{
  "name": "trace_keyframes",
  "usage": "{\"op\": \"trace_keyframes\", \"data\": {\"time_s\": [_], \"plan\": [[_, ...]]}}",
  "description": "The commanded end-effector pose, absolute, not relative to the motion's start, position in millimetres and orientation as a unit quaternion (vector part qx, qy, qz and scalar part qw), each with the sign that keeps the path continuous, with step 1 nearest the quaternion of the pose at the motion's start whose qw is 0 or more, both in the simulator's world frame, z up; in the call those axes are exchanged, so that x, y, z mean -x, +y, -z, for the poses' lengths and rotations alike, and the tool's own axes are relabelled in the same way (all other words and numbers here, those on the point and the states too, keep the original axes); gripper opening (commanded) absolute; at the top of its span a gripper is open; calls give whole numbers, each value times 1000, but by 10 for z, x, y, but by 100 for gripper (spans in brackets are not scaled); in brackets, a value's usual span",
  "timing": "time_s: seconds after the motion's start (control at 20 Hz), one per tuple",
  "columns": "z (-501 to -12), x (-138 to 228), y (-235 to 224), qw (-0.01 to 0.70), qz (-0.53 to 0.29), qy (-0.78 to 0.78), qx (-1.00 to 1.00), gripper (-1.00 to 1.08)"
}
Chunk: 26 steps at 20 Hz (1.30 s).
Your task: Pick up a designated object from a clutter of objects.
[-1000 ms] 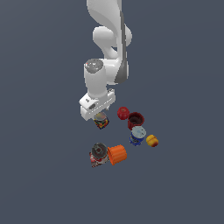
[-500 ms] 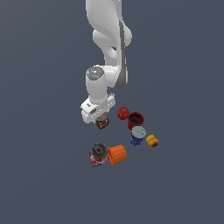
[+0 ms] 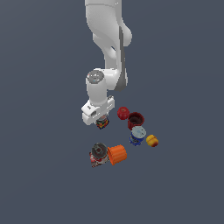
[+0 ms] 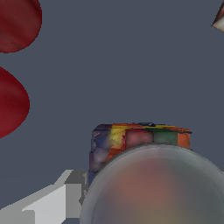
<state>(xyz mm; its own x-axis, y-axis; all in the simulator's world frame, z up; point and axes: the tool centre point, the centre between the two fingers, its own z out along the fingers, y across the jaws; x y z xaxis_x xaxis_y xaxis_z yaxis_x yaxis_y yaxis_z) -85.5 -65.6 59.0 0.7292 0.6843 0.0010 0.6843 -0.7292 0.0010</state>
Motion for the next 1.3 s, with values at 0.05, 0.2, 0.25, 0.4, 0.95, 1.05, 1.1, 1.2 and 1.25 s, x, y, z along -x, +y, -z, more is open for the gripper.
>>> {"op": "trace_keyframes", "data": {"time_s": [0.05, 0.2, 0.25, 0.4, 0.95, 1.05, 1.1, 1.2, 1.25], "plan": [[-579, 859, -650, 0, 0, 368, -930, -100], [-579, 859, -650, 0, 0, 368, -930, -100], [-579, 859, -650, 0, 0, 368, -930, -100], [-592, 852, -654, 1, -1, 368, -930, -100], [-886, 693, -454, 1, -1, 368, -930, -100], [-992, 635, -382, 1, -1, 368, -930, -100], [-1052, 602, -341, 1, -1, 368, -930, -100], [-1184, 530, -252, 1, -1, 368, -930, -100], [-1253, 490, -201, 1, -1, 368, -930, -100]]}}
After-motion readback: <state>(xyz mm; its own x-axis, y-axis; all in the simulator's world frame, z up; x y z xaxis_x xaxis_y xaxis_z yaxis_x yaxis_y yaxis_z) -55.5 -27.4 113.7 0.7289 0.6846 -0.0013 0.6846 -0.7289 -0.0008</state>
